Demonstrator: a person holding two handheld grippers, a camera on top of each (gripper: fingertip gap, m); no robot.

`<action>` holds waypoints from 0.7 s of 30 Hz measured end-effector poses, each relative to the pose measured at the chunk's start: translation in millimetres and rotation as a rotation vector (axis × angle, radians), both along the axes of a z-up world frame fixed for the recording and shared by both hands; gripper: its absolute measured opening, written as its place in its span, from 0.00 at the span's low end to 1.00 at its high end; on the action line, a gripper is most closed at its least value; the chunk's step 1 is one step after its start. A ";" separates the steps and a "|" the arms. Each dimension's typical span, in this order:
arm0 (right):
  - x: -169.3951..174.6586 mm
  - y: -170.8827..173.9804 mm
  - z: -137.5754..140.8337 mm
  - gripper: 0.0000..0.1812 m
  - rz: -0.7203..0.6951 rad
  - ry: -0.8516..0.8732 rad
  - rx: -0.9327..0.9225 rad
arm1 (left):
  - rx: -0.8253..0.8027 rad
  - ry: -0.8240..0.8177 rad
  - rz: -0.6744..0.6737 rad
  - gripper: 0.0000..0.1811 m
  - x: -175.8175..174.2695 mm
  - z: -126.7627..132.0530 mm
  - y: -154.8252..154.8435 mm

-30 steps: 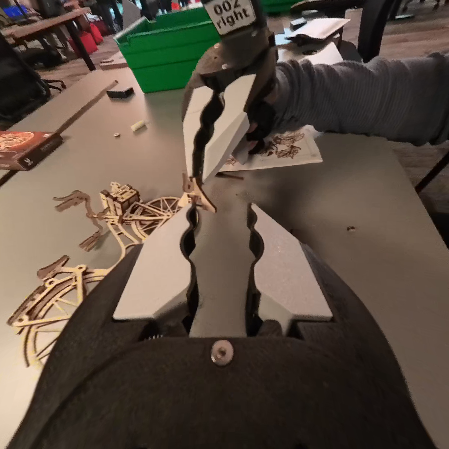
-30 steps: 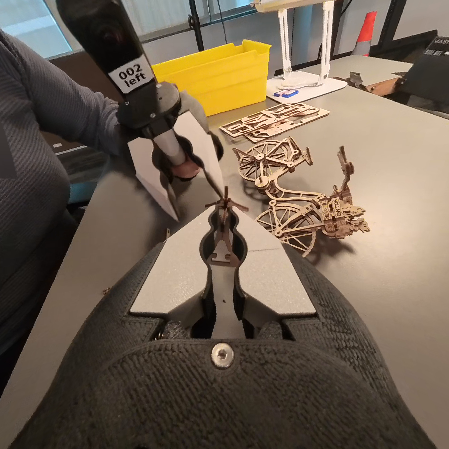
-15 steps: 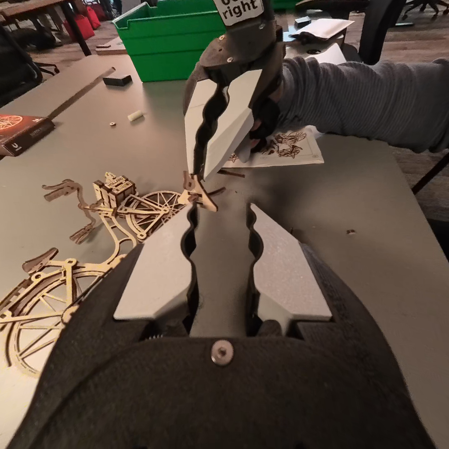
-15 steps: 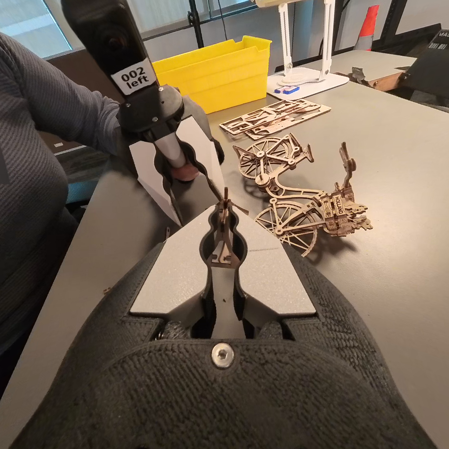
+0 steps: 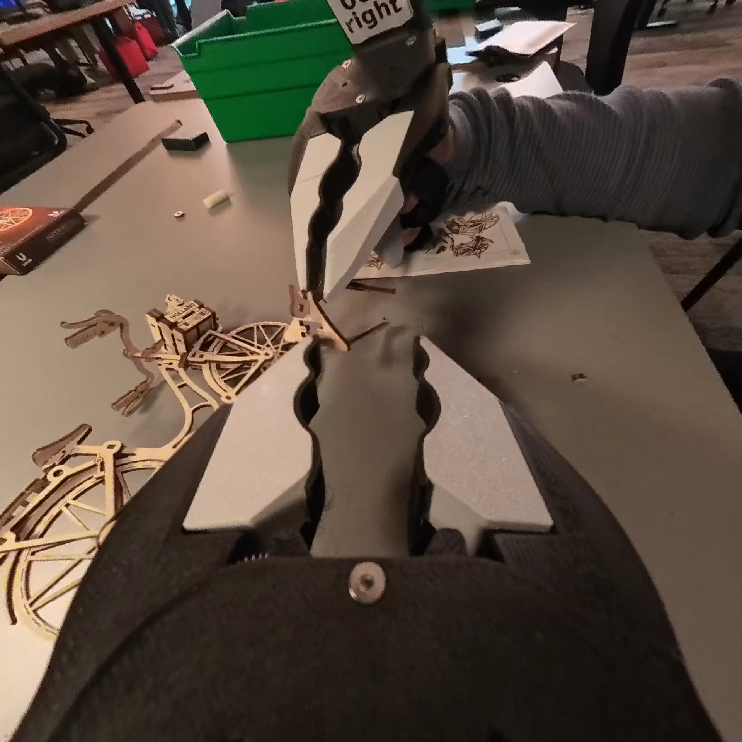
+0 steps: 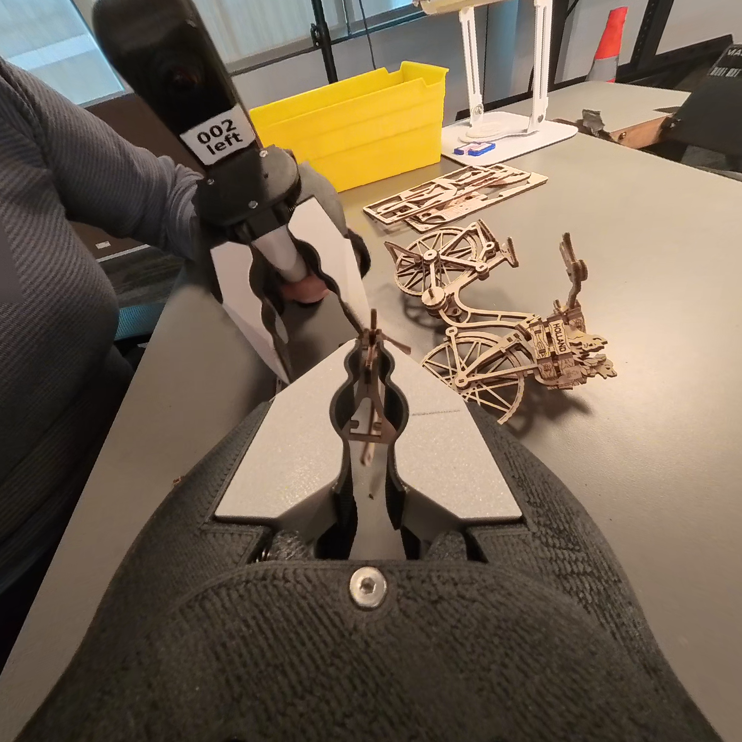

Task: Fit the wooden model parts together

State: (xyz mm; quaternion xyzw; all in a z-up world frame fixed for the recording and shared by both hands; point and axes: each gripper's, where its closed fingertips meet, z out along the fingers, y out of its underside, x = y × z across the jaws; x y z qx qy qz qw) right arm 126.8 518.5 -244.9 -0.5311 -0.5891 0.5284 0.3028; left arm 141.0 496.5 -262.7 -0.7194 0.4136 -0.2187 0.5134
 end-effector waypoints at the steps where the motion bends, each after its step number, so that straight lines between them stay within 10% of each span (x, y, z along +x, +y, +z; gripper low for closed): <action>1: 0.1 0.2 0.1 0.03 0.000 0.001 -0.002 | 0.004 -0.007 0.002 0.25 -0.2 1.2 0.2; 13: -4.7 -6.0 7.0 0.03 -0.002 0.056 0.090 | 0.093 -0.033 0.140 0.27 -17.9 13.3 19.5; 21: -30.6 9.6 16.6 0.03 -0.241 0.113 0.164 | 0.579 0.315 0.363 0.04 -46.9 30.1 41.6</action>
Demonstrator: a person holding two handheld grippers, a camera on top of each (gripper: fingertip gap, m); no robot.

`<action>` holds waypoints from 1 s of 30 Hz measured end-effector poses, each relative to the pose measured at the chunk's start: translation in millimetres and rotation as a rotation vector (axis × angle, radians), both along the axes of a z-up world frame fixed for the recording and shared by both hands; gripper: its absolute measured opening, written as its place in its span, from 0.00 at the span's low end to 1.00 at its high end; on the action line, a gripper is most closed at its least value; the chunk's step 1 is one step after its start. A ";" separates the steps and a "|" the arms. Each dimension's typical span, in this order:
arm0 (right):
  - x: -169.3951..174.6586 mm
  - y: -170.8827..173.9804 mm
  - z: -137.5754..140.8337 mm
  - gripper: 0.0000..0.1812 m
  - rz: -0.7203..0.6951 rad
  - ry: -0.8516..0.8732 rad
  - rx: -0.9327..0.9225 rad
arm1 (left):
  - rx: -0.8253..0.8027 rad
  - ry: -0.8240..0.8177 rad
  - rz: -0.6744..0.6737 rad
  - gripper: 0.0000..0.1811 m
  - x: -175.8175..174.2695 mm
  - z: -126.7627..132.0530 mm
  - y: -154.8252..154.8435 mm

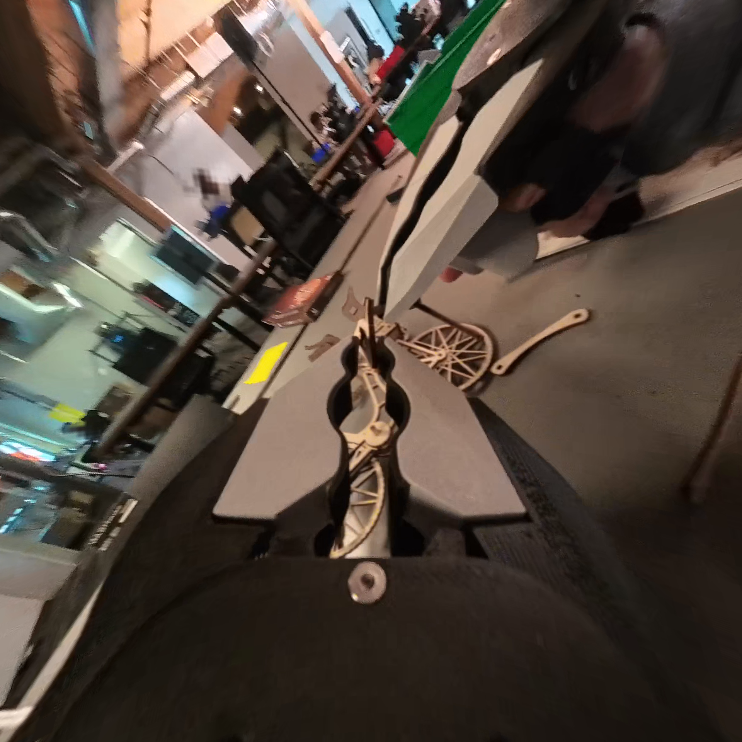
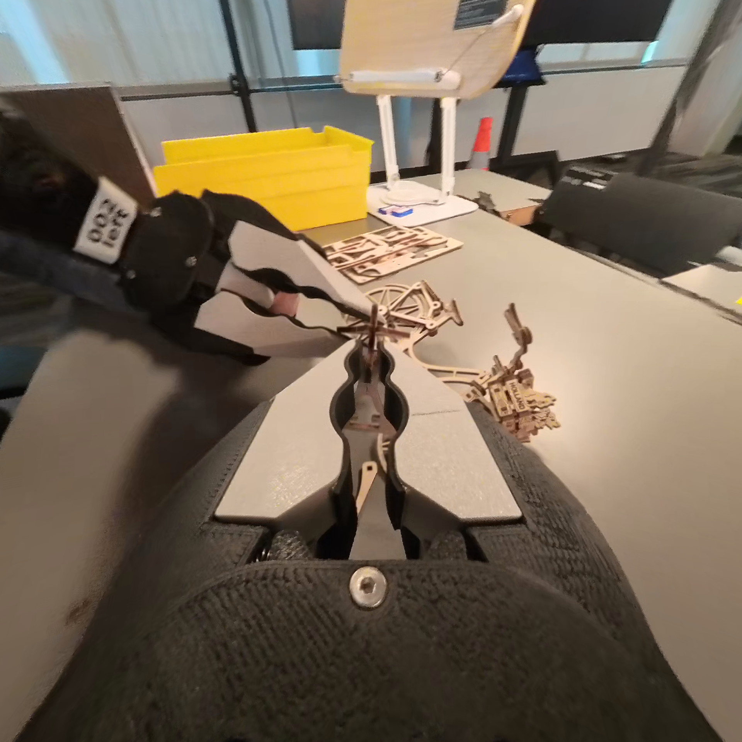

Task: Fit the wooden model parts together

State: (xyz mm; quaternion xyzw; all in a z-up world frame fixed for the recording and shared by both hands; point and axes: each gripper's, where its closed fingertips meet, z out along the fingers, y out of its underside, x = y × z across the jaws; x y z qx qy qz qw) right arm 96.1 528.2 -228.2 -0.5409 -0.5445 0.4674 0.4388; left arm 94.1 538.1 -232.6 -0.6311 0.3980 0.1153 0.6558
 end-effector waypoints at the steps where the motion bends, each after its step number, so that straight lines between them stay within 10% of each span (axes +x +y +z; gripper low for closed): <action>1: -2.0 1.4 1.5 0.03 -0.028 0.008 0.010 | 0.021 0.003 0.009 0.03 -1.6 3.2 0.3; 11: -8.8 -9.3 1.5 0.03 -0.050 -0.023 0.027 | 0.195 0.238 0.057 0.01 -6.6 8.2 -3.9; 22: 23.5 -42.0 22.7 0.08 0.434 0.073 -0.701 | 0.227 0.109 -0.282 0.01 21.2 19.4 -41.7; 30: 25.7 -62.0 11.4 0.08 0.542 -0.038 -0.855 | 0.239 0.112 -0.355 0.01 26.6 16.9 -48.7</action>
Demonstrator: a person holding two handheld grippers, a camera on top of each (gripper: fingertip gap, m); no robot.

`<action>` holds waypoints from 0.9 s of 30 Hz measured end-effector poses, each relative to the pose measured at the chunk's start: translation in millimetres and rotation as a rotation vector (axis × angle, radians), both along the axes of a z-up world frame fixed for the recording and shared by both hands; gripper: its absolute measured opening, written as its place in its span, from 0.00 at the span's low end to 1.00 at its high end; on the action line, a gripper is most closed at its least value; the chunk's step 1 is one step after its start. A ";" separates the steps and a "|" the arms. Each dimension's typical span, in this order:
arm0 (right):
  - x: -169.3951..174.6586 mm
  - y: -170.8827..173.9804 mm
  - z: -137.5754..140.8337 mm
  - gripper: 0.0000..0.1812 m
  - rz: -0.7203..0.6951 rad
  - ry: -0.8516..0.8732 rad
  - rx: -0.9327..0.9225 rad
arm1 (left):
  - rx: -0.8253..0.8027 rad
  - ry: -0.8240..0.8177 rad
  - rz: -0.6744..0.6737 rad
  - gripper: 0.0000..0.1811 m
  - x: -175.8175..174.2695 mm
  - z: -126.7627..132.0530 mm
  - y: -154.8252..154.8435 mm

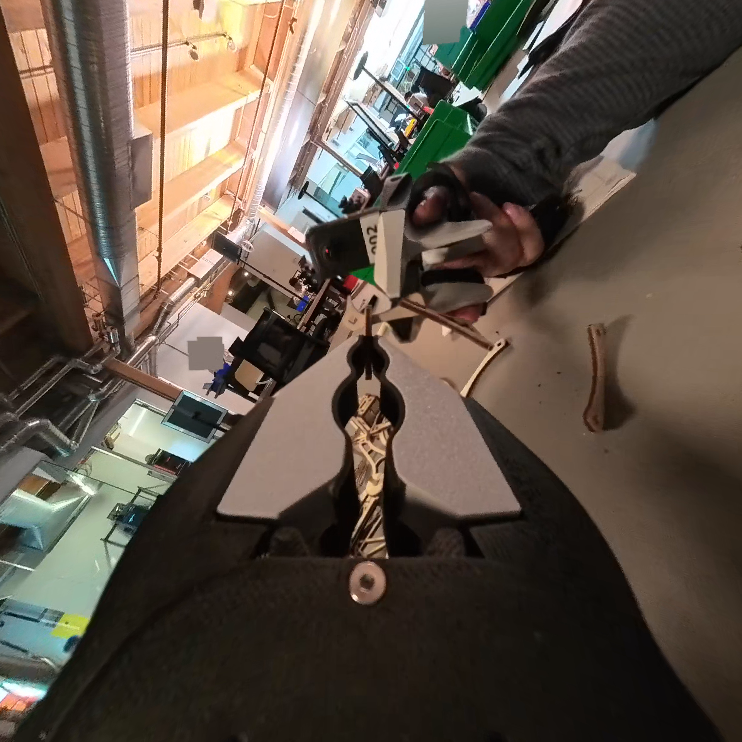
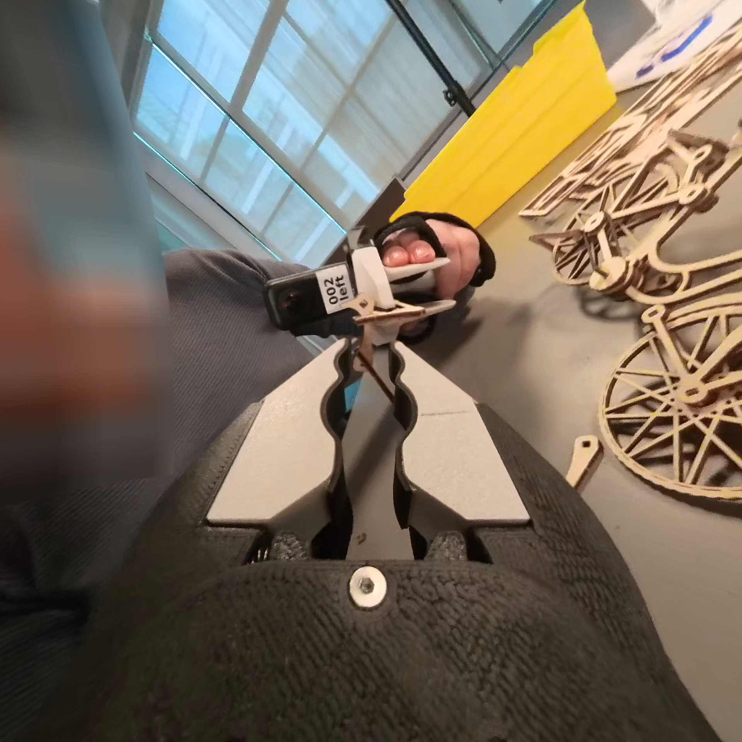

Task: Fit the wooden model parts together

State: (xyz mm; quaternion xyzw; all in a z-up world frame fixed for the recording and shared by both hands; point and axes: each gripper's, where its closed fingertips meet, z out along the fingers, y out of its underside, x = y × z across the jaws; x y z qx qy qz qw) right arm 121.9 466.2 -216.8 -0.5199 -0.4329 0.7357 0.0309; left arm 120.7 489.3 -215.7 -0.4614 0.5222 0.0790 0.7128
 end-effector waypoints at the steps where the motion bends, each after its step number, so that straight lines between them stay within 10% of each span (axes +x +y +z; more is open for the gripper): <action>1: 0.1 -2.2 -0.3 0.09 0.019 -0.005 -0.028 | -0.002 0.000 -0.009 0.01 0.6 -0.4 -0.8; 27: -6.4 -12.4 -0.3 0.01 0.092 -0.050 -0.166 | 0.158 0.136 -0.008 0.01 -0.4 -1.9 -9.2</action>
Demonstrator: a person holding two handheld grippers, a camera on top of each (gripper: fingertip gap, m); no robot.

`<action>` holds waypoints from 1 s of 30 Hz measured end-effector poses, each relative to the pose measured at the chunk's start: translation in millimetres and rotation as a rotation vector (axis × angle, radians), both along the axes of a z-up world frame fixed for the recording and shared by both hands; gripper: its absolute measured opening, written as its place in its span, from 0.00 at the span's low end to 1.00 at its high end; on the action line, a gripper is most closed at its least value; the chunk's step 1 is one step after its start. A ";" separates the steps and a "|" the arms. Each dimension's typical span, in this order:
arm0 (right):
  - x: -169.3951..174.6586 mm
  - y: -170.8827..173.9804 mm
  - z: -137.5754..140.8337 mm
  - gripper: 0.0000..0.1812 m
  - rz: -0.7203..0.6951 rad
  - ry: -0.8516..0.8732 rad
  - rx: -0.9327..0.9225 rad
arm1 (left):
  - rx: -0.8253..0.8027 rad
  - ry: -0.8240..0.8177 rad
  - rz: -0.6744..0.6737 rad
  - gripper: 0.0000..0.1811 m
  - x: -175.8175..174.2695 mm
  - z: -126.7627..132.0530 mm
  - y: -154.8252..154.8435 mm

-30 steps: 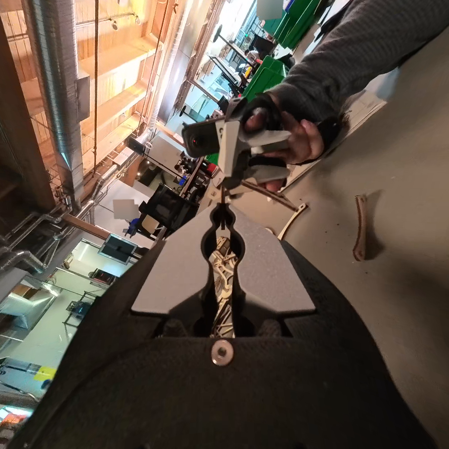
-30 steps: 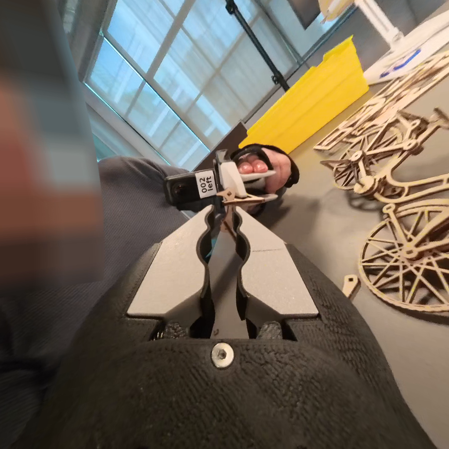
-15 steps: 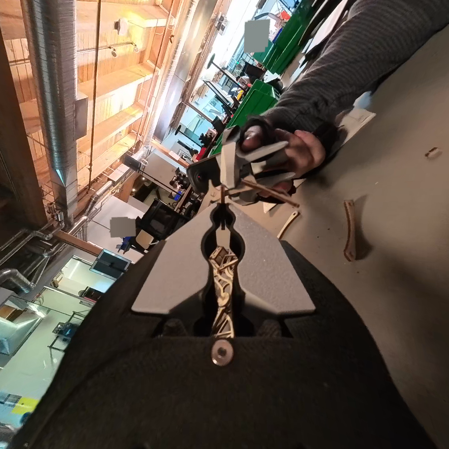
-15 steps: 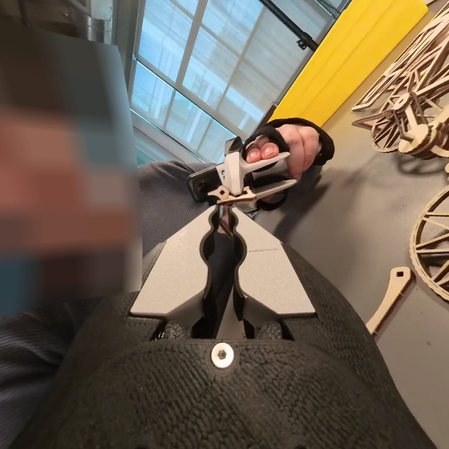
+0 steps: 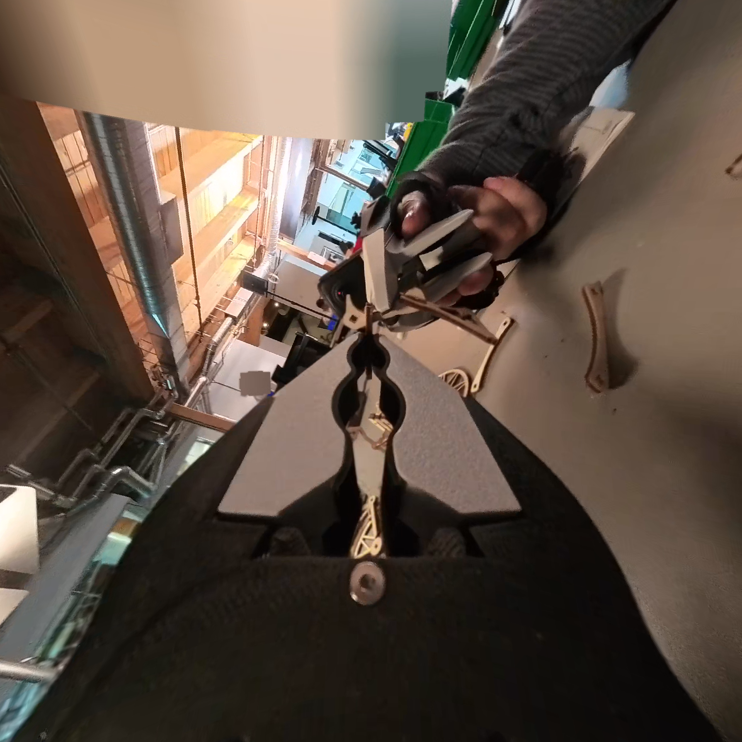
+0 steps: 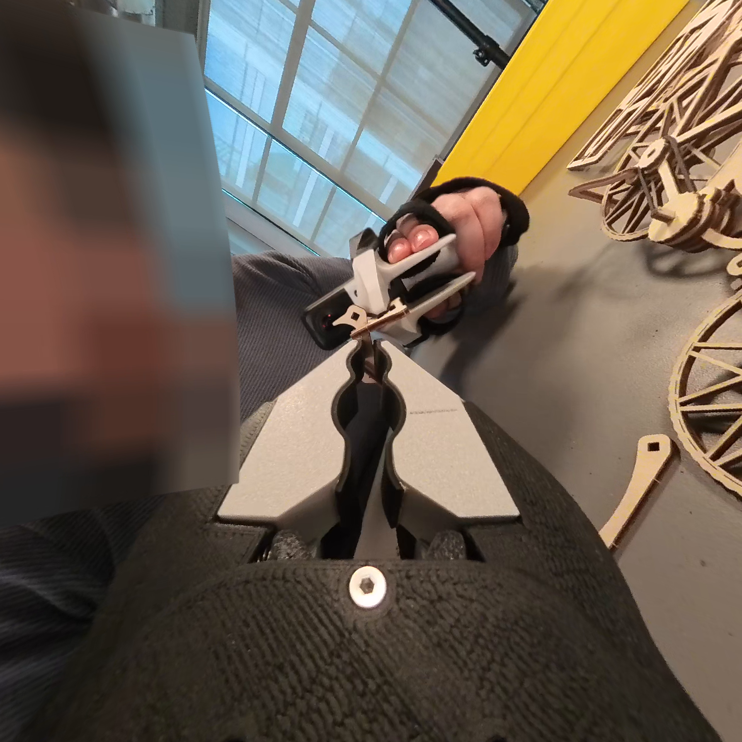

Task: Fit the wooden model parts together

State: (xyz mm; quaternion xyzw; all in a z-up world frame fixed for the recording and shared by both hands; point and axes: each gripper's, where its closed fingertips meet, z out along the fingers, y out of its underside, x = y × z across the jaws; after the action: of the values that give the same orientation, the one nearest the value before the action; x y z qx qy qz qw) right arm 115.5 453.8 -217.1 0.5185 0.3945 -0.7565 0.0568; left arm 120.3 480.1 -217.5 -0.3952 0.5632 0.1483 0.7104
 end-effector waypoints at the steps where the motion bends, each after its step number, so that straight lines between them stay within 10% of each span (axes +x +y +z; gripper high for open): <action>1: -0.3 -0.5 -0.6 0.01 0.000 -0.003 0.005 | 0.020 0.014 0.004 0.01 -0.4 0.1 -0.4; 11: -5.8 14.7 -8.4 0.01 -0.158 0.042 0.328 | -0.027 -0.031 0.105 0.11 -10.7 -7.9 20.3; 20: -1.7 44.8 -33.0 0.01 -0.333 0.127 1.510 | -0.544 -0.183 -0.112 0.38 -11.2 -21.0 11.5; 25: -5.5 41.0 -59.1 0.01 -0.162 0.213 2.226 | -0.590 -0.008 -0.114 0.27 -4.7 -44.0 -0.7; 30: -9.5 31.8 -61.0 0.01 -0.076 0.293 2.488 | -0.511 0.162 -0.082 0.15 -0.7 -60.4 -5.6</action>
State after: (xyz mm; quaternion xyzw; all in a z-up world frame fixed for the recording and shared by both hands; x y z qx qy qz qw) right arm 106.0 485.6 -278.1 0.1427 0.8280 0.0766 -0.5368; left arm 119.6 474.5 -277.9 -0.5255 0.6527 0.0035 0.5457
